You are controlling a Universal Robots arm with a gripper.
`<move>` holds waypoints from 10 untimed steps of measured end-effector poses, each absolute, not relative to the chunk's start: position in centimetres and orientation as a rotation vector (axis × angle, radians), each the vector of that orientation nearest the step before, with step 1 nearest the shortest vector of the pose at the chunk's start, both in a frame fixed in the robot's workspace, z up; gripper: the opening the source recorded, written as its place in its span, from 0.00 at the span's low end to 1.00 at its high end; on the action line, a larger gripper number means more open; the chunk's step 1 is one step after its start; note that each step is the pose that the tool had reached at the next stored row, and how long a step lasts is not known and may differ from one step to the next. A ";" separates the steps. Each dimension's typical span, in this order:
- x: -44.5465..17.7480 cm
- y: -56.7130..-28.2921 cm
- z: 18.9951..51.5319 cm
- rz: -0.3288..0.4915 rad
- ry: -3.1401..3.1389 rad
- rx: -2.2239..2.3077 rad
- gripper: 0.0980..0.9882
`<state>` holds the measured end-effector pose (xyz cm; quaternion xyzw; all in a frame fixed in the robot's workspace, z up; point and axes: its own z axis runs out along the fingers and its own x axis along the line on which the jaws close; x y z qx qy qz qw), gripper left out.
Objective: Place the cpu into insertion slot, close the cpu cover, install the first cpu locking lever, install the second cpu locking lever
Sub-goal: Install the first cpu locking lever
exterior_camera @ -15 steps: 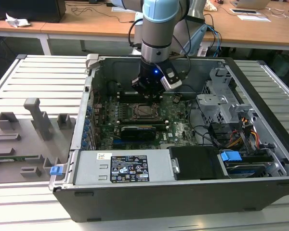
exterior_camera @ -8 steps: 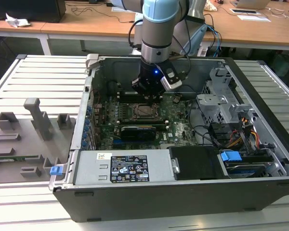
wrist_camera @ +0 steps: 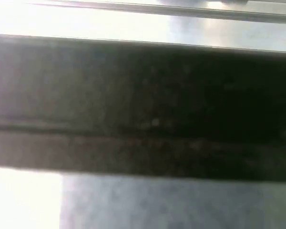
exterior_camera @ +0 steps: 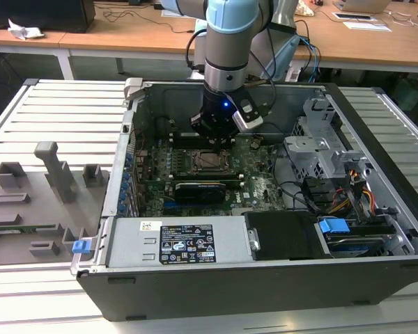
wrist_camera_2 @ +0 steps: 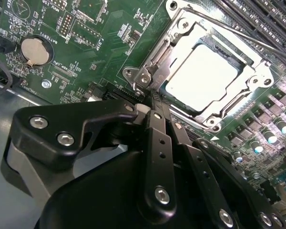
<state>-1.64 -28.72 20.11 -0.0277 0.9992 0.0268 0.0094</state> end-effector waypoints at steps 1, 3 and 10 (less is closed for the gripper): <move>-1.6 -28.7 20.1 0.084 3.121 -0.086 0.01; -1.6 -28.5 20.1 0.084 3.120 -0.086 0.01; -1.6 -28.3 21.1 0.086 3.120 -0.086 0.01</move>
